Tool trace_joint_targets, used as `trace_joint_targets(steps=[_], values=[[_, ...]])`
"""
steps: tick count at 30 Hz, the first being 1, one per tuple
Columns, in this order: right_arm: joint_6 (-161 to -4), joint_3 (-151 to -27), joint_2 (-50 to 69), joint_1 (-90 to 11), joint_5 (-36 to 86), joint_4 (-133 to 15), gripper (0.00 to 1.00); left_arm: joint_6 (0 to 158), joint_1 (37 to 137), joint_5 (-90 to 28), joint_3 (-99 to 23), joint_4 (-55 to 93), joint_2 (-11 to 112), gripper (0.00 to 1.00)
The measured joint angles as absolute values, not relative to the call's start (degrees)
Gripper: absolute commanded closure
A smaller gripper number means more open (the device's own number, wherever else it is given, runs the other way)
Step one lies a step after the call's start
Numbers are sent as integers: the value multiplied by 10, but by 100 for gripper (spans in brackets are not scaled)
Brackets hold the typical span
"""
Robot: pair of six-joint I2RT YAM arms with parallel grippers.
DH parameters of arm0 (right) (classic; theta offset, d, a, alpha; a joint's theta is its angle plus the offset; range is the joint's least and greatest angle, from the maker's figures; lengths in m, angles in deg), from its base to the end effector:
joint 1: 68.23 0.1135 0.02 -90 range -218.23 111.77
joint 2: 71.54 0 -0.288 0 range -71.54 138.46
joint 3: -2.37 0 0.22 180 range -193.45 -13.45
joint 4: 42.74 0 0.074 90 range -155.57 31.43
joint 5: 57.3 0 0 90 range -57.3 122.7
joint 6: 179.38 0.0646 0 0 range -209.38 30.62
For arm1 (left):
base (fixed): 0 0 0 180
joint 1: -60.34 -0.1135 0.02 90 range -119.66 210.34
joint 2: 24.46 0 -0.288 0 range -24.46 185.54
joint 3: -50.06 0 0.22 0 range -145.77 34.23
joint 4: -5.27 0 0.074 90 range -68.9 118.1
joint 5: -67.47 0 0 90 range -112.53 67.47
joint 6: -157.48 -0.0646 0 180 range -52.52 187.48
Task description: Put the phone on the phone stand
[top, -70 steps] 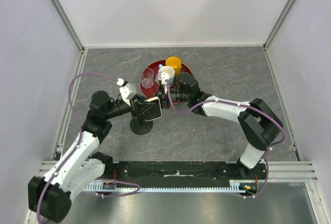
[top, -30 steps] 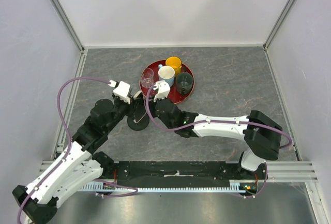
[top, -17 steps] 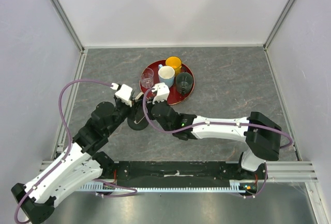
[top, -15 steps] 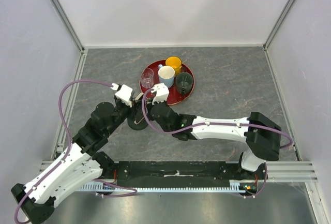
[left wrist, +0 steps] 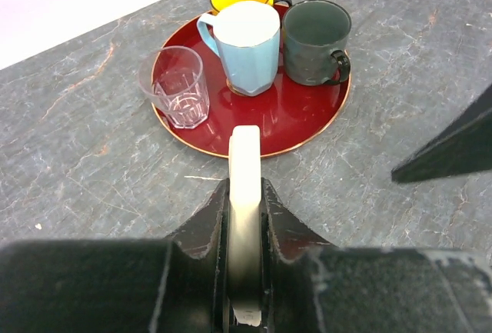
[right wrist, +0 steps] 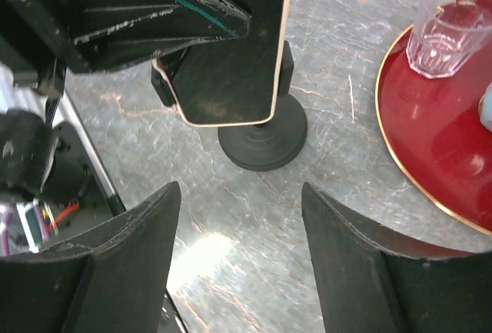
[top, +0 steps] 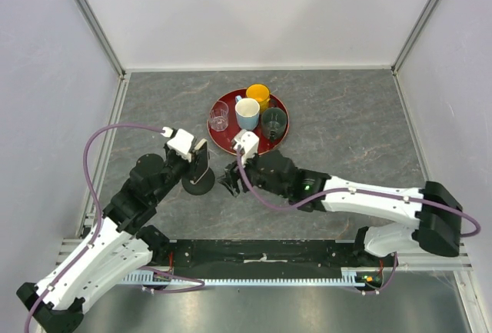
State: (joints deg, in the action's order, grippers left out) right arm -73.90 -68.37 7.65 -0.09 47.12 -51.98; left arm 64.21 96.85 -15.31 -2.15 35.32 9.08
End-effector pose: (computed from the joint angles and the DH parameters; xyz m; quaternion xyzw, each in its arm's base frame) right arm 0.1317 0.2852 0.3226 -0.2889 0.7508 0.3147 0.5038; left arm 0.1043 -0.0671 0.3158 0.2252 0.7397 -0.1342 0.6198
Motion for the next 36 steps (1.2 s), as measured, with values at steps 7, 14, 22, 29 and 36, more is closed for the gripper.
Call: trace_joint_targets(steps=[7,14,22,29,36], values=[[-833,-644,36,-104,222,-499,17,630,967,-173,-21,354,88,98],[-853,-673,150,-189,1,-410,20,612,965,-279,-20,374,60,98],[-888,-637,153,-189,-66,-362,22,608,964,-432,-20,394,42,98],[-899,-615,141,-188,-97,-337,32,607,964,-493,-20,387,54,98],[-901,-600,141,-177,-104,-328,47,607,964,-498,-14,367,60,98]])
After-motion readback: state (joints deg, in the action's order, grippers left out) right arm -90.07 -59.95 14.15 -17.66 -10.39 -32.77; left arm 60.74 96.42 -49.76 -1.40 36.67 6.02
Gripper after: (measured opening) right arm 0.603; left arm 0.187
